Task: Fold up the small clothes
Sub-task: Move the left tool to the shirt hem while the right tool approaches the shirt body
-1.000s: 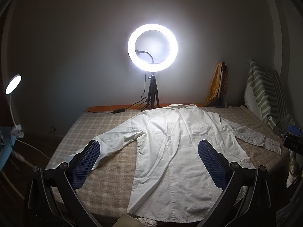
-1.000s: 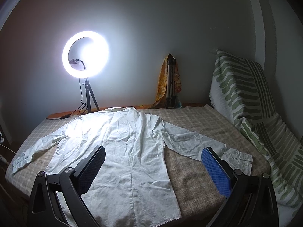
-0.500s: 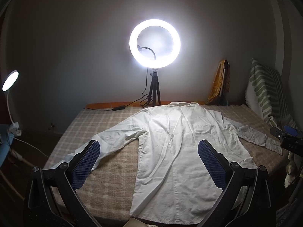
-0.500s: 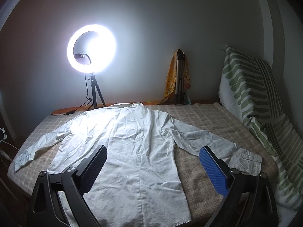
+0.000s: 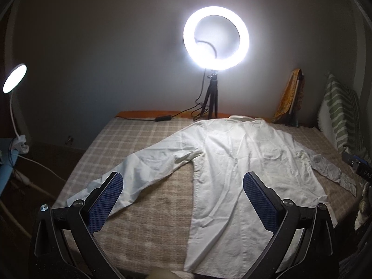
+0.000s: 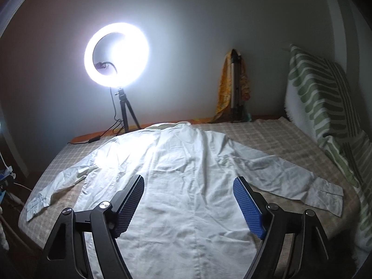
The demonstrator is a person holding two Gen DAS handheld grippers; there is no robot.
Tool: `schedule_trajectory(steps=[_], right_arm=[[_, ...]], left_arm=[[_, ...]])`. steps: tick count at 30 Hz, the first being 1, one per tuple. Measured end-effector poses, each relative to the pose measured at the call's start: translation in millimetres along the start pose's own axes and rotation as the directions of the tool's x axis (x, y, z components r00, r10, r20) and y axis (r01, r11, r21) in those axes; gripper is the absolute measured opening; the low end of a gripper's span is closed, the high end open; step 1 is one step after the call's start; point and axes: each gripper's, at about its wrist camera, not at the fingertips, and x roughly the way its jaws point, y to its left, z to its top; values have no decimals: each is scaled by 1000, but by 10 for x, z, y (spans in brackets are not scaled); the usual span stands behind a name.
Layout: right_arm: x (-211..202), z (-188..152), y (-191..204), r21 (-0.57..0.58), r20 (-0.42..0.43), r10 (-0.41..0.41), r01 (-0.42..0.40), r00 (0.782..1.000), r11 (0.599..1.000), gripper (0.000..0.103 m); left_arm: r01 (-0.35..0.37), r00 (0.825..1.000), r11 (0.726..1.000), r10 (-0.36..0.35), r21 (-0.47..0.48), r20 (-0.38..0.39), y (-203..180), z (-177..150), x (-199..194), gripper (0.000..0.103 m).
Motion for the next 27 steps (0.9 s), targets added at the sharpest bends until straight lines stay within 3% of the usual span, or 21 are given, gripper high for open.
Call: schedule_trajectory(steps=[2,8,11,15,27], right_arm=[[78,20,108,-18,-9,31,-31,999,999,77],[232,64,373,-71,-29,55,-57,998,996,75],[307,71,494,-88,-48,72,-76,996,993,72],[411,78,608,-100,-92,98,-107,991,989,72],[931,298,1307,-138,-216,204,-237,955,962,66]], left_arm=[[-8,1000,1000,9,12,-16,98,-15,53,102],[-36,998,999,35,-8,-57,436,-25,164,84],[-17,997,999,14,-39,-75,621,-31,205,78],[-19,995,998,12,-65,-96,841,-37,234,60],[-118,978,974,80,-196,-195,1793,-150,386,36]])
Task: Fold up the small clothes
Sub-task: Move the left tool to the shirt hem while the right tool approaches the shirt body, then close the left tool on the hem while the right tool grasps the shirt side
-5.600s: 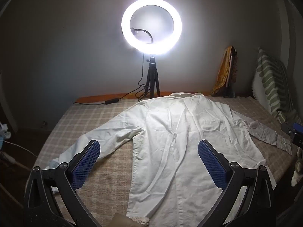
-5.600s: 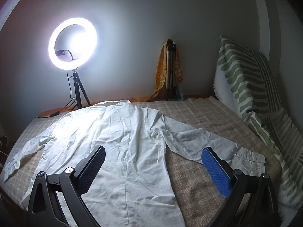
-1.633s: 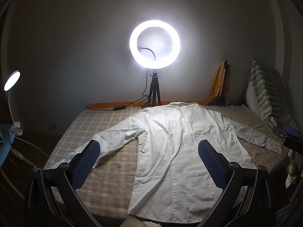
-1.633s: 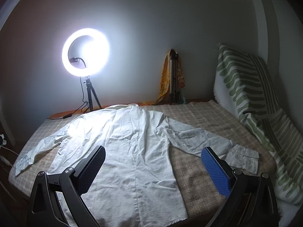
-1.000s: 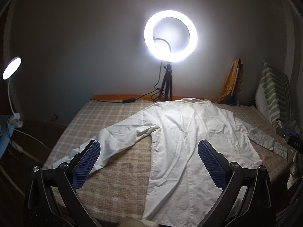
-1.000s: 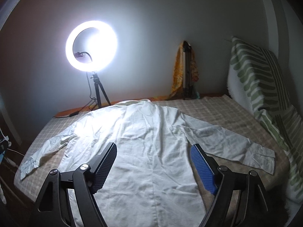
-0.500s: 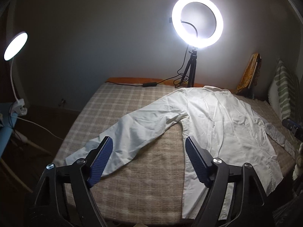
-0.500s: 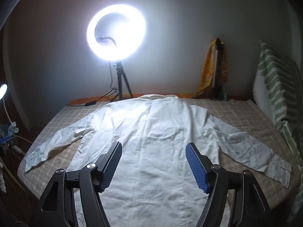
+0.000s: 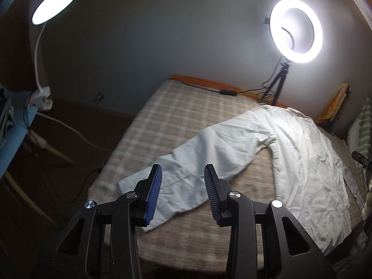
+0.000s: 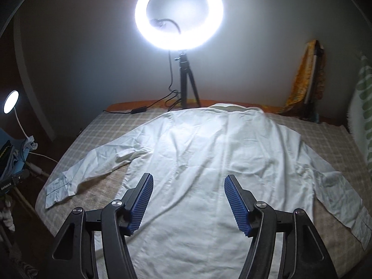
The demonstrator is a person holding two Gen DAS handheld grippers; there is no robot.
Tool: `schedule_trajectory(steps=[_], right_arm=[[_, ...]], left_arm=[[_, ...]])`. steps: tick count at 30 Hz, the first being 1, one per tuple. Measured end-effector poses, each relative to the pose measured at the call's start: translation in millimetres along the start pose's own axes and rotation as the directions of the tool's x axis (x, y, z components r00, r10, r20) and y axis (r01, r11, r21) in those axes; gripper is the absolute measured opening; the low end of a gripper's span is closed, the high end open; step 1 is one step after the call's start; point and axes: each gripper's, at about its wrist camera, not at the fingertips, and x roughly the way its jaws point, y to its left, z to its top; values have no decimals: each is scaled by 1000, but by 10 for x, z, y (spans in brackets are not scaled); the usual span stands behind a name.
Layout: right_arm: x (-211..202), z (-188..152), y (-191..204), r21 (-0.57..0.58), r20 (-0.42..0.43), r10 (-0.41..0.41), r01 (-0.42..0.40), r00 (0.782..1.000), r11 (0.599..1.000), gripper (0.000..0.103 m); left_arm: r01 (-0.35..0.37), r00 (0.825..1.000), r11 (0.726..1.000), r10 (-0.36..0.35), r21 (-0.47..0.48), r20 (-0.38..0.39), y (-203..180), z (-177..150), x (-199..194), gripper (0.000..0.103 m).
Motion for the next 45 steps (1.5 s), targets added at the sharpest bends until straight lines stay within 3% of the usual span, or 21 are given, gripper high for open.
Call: schedule_trajectory(steps=[9,20,35,41,45], right_arm=[[598,400,567,-38,-121,74,-80,990,996,66],[1505,812,1240,-32,-272,117,-131,955,991,66],[2571,1132,1903,-13,-409,88,-102,908,995,66],[2919,1178,1955,-6,-443,42,-50,896,999,66],[3148,1158,2020,8,-460,26,-25,887,1000,66]], left_arm=[[-33,994,995,23,-97,-107,662,-60,439,34],[-31,981,991,6,-128,-195,990,-240,881,34],[12,982,991,-37,-136,-186,1095,-302,1134,34],[14,985,995,-31,-97,-170,1013,-294,1184,34],[-4,986,1000,1,-19,-165,908,-301,1201,31]])
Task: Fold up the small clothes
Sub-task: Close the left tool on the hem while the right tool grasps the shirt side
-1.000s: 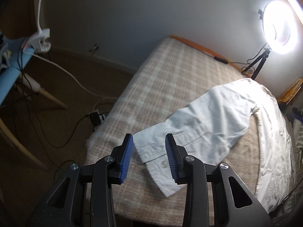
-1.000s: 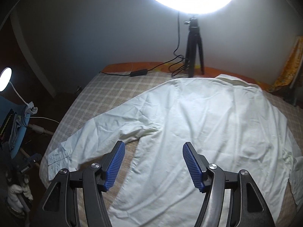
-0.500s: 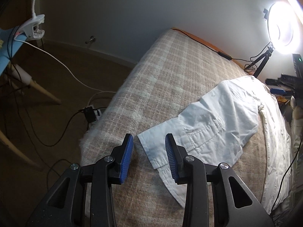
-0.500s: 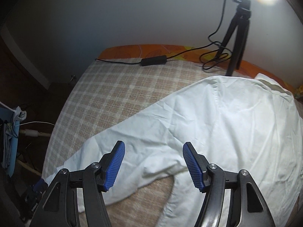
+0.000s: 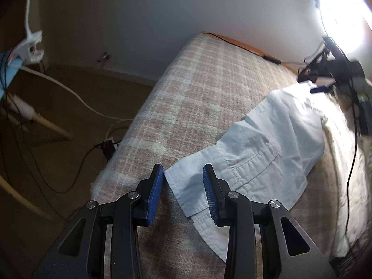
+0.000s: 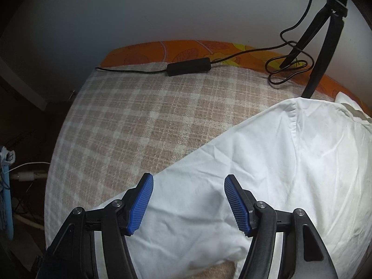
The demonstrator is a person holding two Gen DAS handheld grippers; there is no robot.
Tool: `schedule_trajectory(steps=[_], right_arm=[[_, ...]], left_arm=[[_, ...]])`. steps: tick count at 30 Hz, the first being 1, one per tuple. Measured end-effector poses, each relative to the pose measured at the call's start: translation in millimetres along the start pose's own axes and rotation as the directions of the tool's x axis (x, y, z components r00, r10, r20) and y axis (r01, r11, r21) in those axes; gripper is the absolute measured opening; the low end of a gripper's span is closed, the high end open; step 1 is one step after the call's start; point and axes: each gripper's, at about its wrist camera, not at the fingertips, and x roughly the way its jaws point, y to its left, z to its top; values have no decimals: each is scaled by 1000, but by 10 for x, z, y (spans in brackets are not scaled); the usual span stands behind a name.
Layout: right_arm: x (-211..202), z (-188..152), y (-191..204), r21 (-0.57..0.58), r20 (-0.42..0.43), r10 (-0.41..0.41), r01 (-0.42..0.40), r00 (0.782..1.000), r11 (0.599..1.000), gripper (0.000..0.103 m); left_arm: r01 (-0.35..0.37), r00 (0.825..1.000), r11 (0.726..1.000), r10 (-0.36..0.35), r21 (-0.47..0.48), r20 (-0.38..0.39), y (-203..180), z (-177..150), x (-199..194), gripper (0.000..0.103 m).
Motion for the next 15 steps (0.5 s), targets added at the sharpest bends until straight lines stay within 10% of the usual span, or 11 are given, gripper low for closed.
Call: schedule_trajectory(steps=[7,15], right_arm=[[335,124,106,43,-28,-61,63,998,997,67],[473,241,369,-68,-34,-159,156,987,985,70]], left_arm=[[-35,999,992,32,121,25,-209,-30,2,6],[-6,999,994,1,109,48,-209,-27,-39,5]])
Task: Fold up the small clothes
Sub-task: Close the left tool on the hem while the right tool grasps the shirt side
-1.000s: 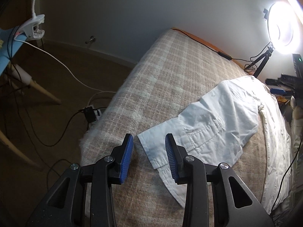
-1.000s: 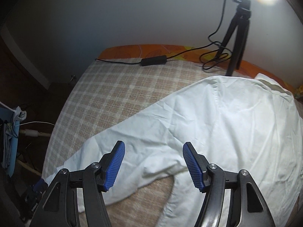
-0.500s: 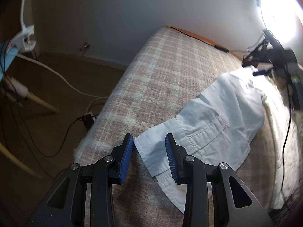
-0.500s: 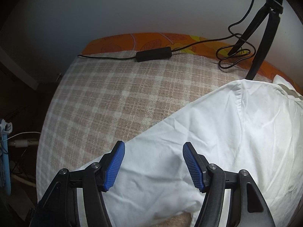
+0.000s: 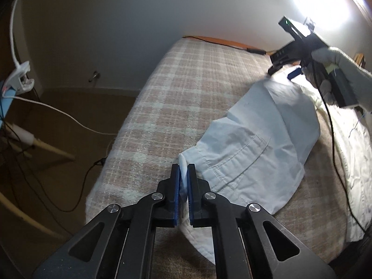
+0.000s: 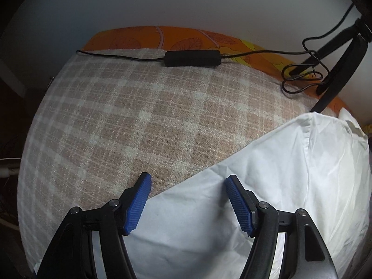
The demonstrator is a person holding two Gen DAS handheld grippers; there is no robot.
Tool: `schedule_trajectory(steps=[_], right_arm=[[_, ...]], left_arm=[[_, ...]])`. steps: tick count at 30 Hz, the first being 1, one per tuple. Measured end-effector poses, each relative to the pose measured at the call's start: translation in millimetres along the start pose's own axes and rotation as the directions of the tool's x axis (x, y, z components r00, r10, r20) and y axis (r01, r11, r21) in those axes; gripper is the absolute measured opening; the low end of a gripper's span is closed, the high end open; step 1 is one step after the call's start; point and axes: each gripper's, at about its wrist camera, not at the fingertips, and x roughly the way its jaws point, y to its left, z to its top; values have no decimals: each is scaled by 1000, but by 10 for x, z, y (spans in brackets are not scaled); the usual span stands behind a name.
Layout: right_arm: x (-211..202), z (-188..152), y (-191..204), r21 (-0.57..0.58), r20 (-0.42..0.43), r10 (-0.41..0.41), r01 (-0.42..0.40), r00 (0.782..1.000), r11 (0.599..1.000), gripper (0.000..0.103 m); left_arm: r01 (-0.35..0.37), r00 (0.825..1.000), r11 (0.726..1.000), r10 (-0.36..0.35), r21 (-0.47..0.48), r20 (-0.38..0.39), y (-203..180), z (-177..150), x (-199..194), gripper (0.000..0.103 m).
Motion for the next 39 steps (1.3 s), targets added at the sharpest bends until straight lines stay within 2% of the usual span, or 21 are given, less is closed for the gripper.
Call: schedule_trajectory(steps=[3,5,8,10,11,13,16,20,23,28,34,39], right_arm=[[18,31,10,2,-22,15,-14,1000,1000,69],[17,40,23,-5,-26,20,-20,999,1000,64],[14,63,42,-11,-25,24,-25,999,1000,47],[-28,36,33,-22,-24,27,-27,999,999,30],[-72,-7,6,-28,-23,29,-30,999,999,27],[-102,-33,-37,-30,-21,43,-44,999,999,11],[-137,-75,-129,-1,-22,89,-89,996,996,1],[-150,-84,-301,37,-19,156,-156,988,987,0],[-171,-117,-408,61,-7,195,-194,981,979,0],[-336,-179,-857,92,31,255,-257,966,962,0],[-551,-233,-1319,127,83,292,-301,953,945,0],[-662,-307,-1623,168,123,333,-350,935,921,0]], left_arm=[[12,1000,1000,-12,-21,14,49,1,-66,4],[22,999,999,-21,-27,25,58,-1,-115,4],[39,998,999,-39,-23,39,13,8,-211,4],[51,997,999,-50,-14,52,-39,27,-275,4],[64,996,998,-63,-7,63,-78,37,-325,4],[81,993,997,-81,13,83,-157,59,-416,4],[105,988,993,-110,57,108,-305,77,-571,4],[120,983,987,-134,107,127,-460,99,-711,3],[146,979,984,-159,106,129,-503,109,-755,3],[196,970,968,-215,158,117,-707,90,-853,3],[253,950,930,-291,267,113,-1168,98,-1083,3],[314,925,879,-368,360,92,-1691,24,-1236,3]])
